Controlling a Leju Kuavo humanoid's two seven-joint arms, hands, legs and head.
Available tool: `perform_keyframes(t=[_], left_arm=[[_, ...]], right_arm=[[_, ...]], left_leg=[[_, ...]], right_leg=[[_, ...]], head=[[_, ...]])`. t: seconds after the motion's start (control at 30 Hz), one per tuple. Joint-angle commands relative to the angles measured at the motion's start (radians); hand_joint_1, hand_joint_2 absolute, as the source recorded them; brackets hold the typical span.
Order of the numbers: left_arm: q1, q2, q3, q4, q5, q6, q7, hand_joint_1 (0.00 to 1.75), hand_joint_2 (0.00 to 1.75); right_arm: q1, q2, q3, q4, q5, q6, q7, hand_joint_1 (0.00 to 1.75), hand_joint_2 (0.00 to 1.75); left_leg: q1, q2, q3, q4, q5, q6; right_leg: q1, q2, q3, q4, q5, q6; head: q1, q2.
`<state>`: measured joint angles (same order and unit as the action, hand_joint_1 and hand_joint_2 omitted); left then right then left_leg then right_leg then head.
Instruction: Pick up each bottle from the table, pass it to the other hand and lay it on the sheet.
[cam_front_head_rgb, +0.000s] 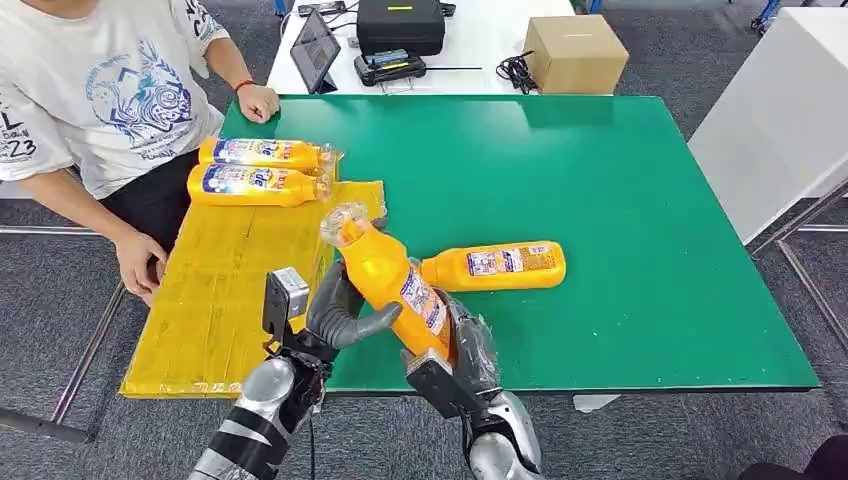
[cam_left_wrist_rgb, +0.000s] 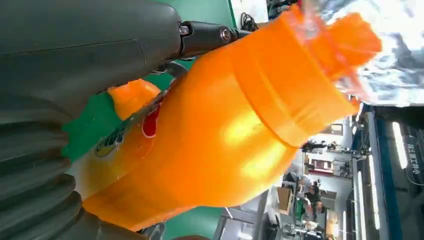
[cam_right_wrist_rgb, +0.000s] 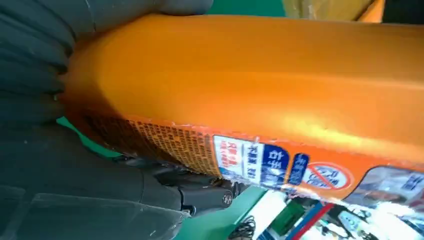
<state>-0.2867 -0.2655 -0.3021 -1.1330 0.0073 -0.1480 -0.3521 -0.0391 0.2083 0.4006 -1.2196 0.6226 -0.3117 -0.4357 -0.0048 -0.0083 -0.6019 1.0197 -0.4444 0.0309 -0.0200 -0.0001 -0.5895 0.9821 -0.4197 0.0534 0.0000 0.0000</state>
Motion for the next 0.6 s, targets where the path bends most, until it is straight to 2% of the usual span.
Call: perform_keyframes(t=[0.03, 0.43, 0.6], left_arm=[[-0.051, 0.023, -0.052, 0.037, 0.009, -0.007, 0.021, 0.00, 1.75], [-0.058, 0.023, -0.053, 0.033, 0.027, -0.012, 0.025, 0.00, 1.75], [-0.052, 0.017, -0.029, 0.022, 0.130, -0.087, 0.023, 0.00, 1.75]], right_arm=[[-0.067, 0.004, 0.089, 0.082, 0.027, 0.003, 0.010, 1.75, 1.75], [-0.075, -0.001, 0.135, 0.103, 0.041, -0.001, 0.019, 1.75, 1.75], [-0.091, -0.007, 0.158, 0.139, 0.037, 0.021, 0.025, 1.75, 1.75]], left_leg=[[0.001, 0.001, 0.002, 0.000, 0.000, -0.001], [0.001, 0.002, 0.003, 0.000, -0.001, -0.002], [0.002, 0.001, 0.003, 0.000, -0.001, -0.002]], right_leg=[[0.001, 0.001, 0.001, -0.001, 0.000, -0.002], [0.002, 0.001, 0.003, -0.001, 0.000, -0.002], [0.002, 0.001, 0.003, -0.001, 0.000, -0.003]], head=[[0.000, 0.000], [0.000, 0.000], [0.000, 0.000]])
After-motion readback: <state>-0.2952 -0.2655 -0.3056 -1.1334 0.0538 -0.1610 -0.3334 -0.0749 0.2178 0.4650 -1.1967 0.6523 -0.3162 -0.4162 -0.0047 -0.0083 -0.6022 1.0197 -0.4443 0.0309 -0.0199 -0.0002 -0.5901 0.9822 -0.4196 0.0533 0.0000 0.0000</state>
